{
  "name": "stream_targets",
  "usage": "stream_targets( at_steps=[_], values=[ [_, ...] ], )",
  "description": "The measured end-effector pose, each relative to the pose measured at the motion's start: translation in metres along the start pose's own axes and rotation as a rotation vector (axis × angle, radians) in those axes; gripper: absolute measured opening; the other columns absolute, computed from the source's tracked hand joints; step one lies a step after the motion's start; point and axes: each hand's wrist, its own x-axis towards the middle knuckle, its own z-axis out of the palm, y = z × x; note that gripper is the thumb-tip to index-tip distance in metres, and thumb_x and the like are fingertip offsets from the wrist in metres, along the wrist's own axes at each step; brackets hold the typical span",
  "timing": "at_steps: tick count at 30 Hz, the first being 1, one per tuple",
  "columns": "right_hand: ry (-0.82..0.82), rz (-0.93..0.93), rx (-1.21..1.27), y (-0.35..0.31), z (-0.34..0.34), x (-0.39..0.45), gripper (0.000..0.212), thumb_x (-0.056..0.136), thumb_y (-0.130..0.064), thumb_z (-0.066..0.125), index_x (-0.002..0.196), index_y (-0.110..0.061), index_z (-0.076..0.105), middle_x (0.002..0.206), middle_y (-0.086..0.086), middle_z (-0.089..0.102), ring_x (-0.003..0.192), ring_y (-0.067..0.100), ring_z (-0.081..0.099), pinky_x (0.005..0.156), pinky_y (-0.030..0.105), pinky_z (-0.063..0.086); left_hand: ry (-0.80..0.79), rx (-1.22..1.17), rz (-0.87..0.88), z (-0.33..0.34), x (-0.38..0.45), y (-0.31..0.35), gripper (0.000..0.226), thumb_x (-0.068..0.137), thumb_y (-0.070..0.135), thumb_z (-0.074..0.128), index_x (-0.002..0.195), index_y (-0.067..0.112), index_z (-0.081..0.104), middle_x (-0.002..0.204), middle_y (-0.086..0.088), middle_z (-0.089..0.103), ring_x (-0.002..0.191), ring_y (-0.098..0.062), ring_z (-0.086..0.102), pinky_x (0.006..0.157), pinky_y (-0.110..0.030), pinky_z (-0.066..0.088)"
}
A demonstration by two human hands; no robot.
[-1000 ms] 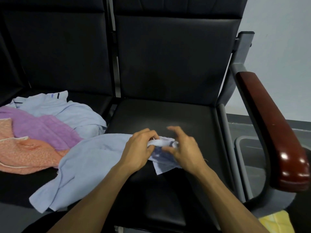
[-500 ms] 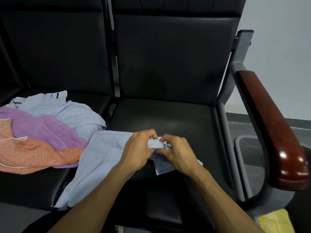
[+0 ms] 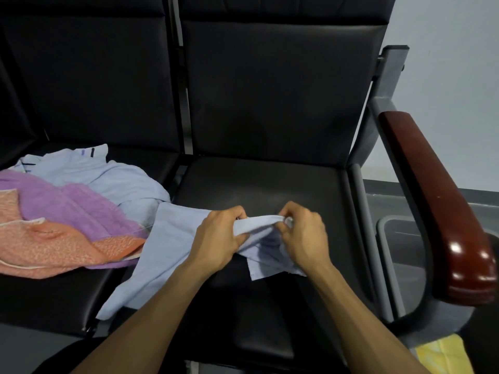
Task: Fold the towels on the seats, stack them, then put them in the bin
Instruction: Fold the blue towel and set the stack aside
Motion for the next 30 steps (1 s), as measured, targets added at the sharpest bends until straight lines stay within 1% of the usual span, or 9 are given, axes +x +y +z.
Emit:
stream_targets(
  at_steps=[2,5,7,9,12,16,20,25,30],
  values=[
    [0.035,0.031,-0.069,0.007,-0.004,0.002,0.005,0.089,-0.020,0.058,0.087,-0.024,0.059,0.077,0.000,0.064,0.075,0.023,0.062,0.058,0.034,0.046,0.000,-0.028,0.003,-0.002,0.000,0.000,0.021,0.082,0.031,0.071,0.074,0.029,0.051,0.071,0.007,0.061,0.070,-0.013,0.058,0.061,-0.040,0.051],
    [-0.274,-0.093,0.049,0.004,0.001,-0.003,0.029,0.084,-0.031,0.073,0.110,-0.027,0.062,0.092,-0.004,0.066,0.083,0.011,0.063,0.069,0.022,0.048,-0.025,-0.052,0.016,-0.002,-0.002,0.003,0.019,0.078,0.034,0.068,0.072,0.027,0.051,0.067,0.007,0.060,0.067,-0.014,0.059,0.059,-0.044,0.051],
    [-0.402,-0.174,0.116,-0.002,0.009,-0.006,0.023,0.084,-0.034,0.075,0.103,-0.024,0.068,0.091,-0.005,0.066,0.080,0.005,0.062,0.065,0.011,0.042,-0.037,-0.040,0.017,0.000,-0.001,0.003,0.021,0.078,0.027,0.072,0.072,0.028,0.051,0.066,0.006,0.060,0.066,-0.015,0.059,0.058,-0.042,0.051],
    [-0.218,-0.136,0.093,-0.001,0.010,-0.002,0.009,0.088,-0.033,0.070,0.086,-0.024,0.068,0.081,-0.003,0.067,0.073,0.008,0.063,0.061,0.020,0.044,-0.027,-0.013,0.013,0.000,0.000,0.002,0.025,0.080,0.031,0.075,0.073,0.028,0.051,0.067,0.005,0.060,0.067,-0.015,0.058,0.057,-0.036,0.048],
    [0.012,0.030,0.044,0.011,0.001,0.003,0.013,0.089,-0.030,0.065,0.078,-0.026,0.061,0.073,-0.004,0.066,0.071,0.016,0.063,0.061,0.033,0.051,-0.023,-0.076,-0.018,-0.001,0.001,-0.002,0.028,0.078,0.030,0.079,0.072,0.027,0.053,0.069,0.008,0.061,0.069,-0.013,0.059,0.060,-0.034,0.049],
    [0.044,0.096,-0.011,0.014,-0.002,0.003,0.014,0.092,-0.031,0.062,0.081,-0.024,0.057,0.075,-0.004,0.063,0.072,0.020,0.060,0.059,0.030,0.042,-0.049,-0.229,-0.068,-0.006,0.001,-0.002,0.029,0.074,0.033,0.087,0.071,0.024,0.060,0.066,0.007,0.063,0.063,-0.006,0.057,0.058,-0.022,0.045],
    [0.090,0.148,0.065,0.011,-0.004,0.004,0.007,0.091,-0.028,0.059,0.086,-0.023,0.060,0.076,-0.003,0.064,0.073,0.017,0.062,0.060,0.030,0.047,-0.058,-0.305,-0.126,-0.007,0.001,-0.002,0.018,0.083,0.022,0.082,0.075,0.020,0.066,0.059,0.002,0.058,0.050,-0.002,0.047,0.053,-0.018,0.042],
    [-0.148,0.198,0.495,-0.003,0.004,-0.003,0.021,0.092,-0.029,0.069,0.112,-0.026,0.063,0.094,-0.005,0.068,0.086,0.003,0.065,0.067,0.014,0.049,-0.058,-0.429,-0.241,-0.005,0.001,-0.005,0.014,0.093,0.030,0.070,0.084,0.020,0.068,0.070,-0.003,0.066,0.063,-0.007,0.055,0.065,-0.027,0.048],
    [-0.323,0.193,0.720,-0.011,0.015,-0.009,0.017,0.094,-0.021,0.067,0.110,-0.024,0.068,0.087,0.008,0.067,0.086,0.016,0.067,0.080,0.025,0.056,-0.075,-0.689,-0.307,0.000,0.003,-0.001,0.011,0.099,0.027,0.063,0.093,0.017,0.064,0.080,0.000,0.069,0.079,-0.016,0.063,0.071,-0.034,0.051]
  ],
)
